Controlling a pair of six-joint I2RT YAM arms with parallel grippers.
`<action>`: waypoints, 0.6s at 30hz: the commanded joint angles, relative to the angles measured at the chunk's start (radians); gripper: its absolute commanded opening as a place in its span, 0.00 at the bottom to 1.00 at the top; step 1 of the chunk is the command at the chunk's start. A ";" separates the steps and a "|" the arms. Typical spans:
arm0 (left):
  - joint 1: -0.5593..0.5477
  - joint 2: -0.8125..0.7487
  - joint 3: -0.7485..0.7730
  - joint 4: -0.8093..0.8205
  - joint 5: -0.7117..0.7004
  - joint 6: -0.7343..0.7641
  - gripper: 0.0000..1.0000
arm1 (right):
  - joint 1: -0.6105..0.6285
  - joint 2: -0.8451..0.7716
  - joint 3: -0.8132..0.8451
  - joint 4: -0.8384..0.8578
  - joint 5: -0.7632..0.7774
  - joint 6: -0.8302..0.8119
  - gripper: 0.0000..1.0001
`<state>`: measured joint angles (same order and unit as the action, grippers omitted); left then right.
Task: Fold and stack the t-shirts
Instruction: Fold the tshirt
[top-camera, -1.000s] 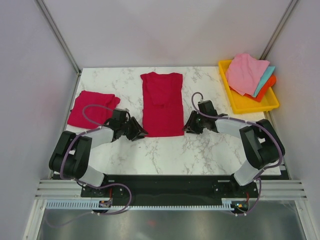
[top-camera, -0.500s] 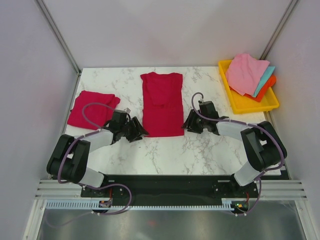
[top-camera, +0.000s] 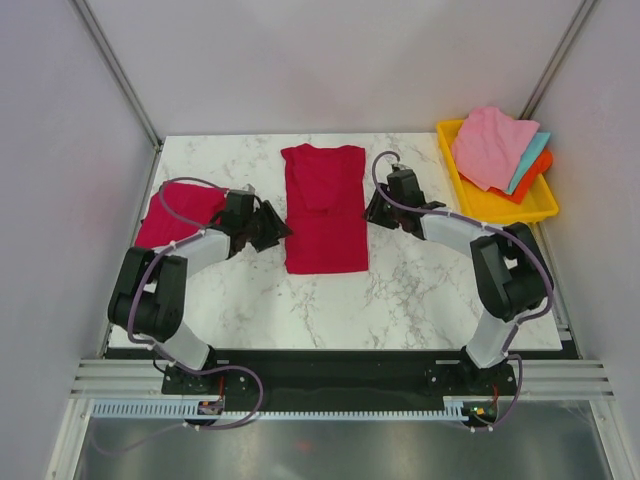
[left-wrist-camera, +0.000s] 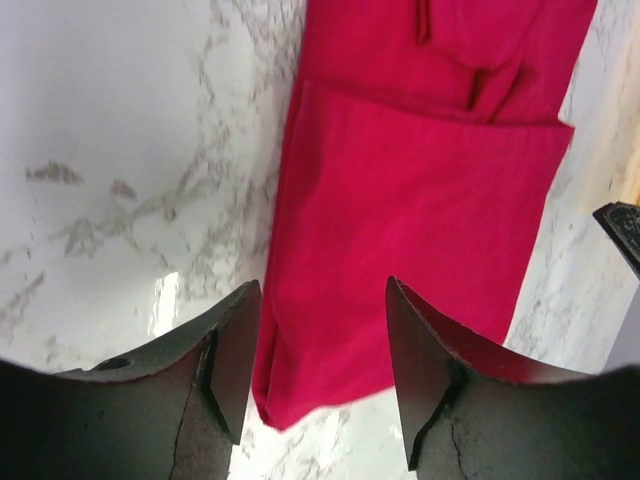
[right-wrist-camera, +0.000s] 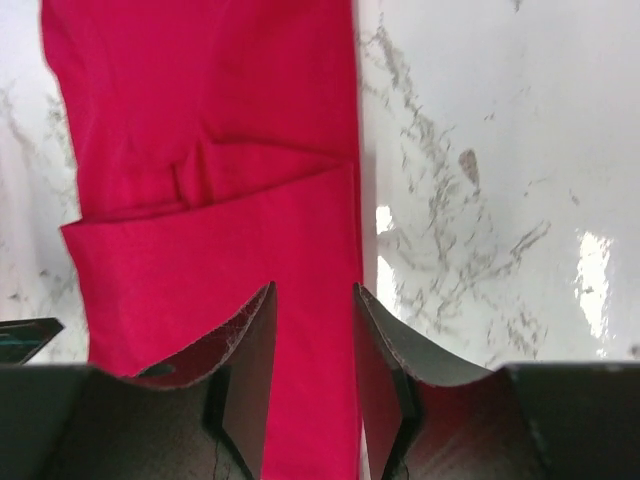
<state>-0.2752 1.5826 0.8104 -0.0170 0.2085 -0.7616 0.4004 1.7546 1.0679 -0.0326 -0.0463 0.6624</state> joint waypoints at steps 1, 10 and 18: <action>0.002 0.065 0.100 0.009 -0.078 0.004 0.61 | 0.003 0.077 0.082 -0.032 0.069 -0.052 0.43; 0.019 0.166 0.170 0.088 -0.077 0.054 0.54 | 0.003 0.226 0.222 -0.047 0.085 -0.050 0.40; 0.022 0.267 0.245 0.077 -0.009 0.048 0.52 | 0.003 0.276 0.267 -0.050 0.088 -0.049 0.34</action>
<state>-0.2565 1.8359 1.0126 0.0326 0.1650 -0.7464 0.4004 2.0136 1.2945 -0.0853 0.0185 0.6266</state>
